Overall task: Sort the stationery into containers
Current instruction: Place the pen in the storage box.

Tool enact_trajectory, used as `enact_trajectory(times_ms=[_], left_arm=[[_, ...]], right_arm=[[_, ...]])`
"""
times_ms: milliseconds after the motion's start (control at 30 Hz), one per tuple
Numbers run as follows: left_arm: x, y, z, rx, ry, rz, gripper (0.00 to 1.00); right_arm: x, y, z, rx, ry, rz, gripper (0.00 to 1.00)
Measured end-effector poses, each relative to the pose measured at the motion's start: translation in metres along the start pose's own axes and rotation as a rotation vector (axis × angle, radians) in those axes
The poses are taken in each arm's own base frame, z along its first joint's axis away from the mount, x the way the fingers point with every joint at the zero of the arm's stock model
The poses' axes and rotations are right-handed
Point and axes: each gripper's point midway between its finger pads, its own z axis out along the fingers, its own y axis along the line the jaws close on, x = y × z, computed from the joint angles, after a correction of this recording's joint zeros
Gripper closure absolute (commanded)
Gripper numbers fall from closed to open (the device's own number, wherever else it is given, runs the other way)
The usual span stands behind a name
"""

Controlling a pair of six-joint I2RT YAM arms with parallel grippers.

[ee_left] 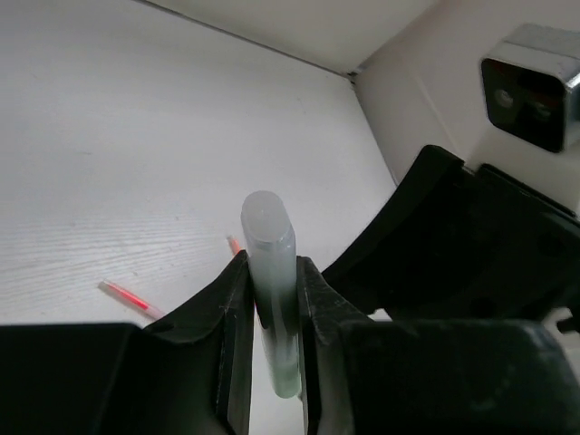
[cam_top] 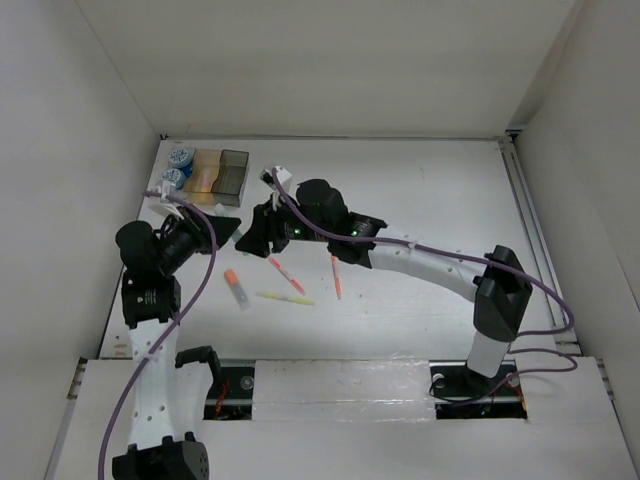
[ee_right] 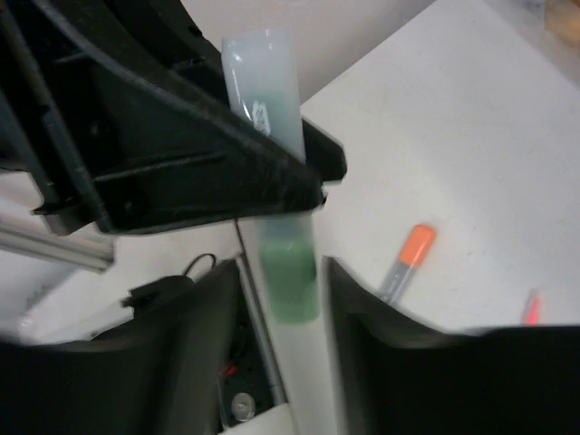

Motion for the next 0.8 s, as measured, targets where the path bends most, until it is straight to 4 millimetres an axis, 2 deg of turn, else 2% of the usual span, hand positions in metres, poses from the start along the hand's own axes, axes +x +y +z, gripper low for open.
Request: enact_trajectory(times_ms=[33, 100, 233, 333, 400, 567, 633, 733, 800], left_arm=[[-0.001, 0.002, 0.000, -0.009, -0.006, 0.003, 1.00], [-0.008, 0.016, 0.001, -0.081, -0.044, 0.003, 1.00], [-0.026, 0.047, 0.005, -0.251, -0.082, -0.022, 1.00], [-0.057, 0.069, 0.015, -0.382, -0.100, -0.020, 1.00], [-0.085, 0.082, 0.027, -0.440, -0.116, -0.009, 1.00], [-0.145, 0.113, 0.069, -0.511, -0.104, 0.004, 1.00], [-0.178, 0.127, 0.094, -0.527, -0.105, 0.037, 1.00], [-0.209, 0.152, 0.130, -0.524, -0.085, 0.073, 1.00], [-0.212, 0.173, 0.153, -0.519, -0.063, 0.089, 1.00]], right_arm=[[0.000, 0.000, 0.000, 0.000, -0.001, 0.003, 0.18], [-0.001, 0.000, -0.001, 0.000, -0.009, 0.007, 0.00], [0.010, -0.011, -0.016, 0.060, -0.018, 0.011, 0.00], [0.026, -0.023, -0.038, 0.135, -0.013, 0.021, 0.00], [0.032, -0.030, -0.055, 0.183, -0.022, 0.024, 0.00], [0.039, -0.039, -0.108, 0.297, -0.068, 0.021, 0.00], [0.037, -0.039, -0.131, 0.331, -0.098, 0.019, 0.00], [0.037, -0.033, -0.162, 0.342, -0.139, 0.015, 0.00], [0.041, -0.027, -0.181, 0.331, -0.156, 0.014, 0.00]])
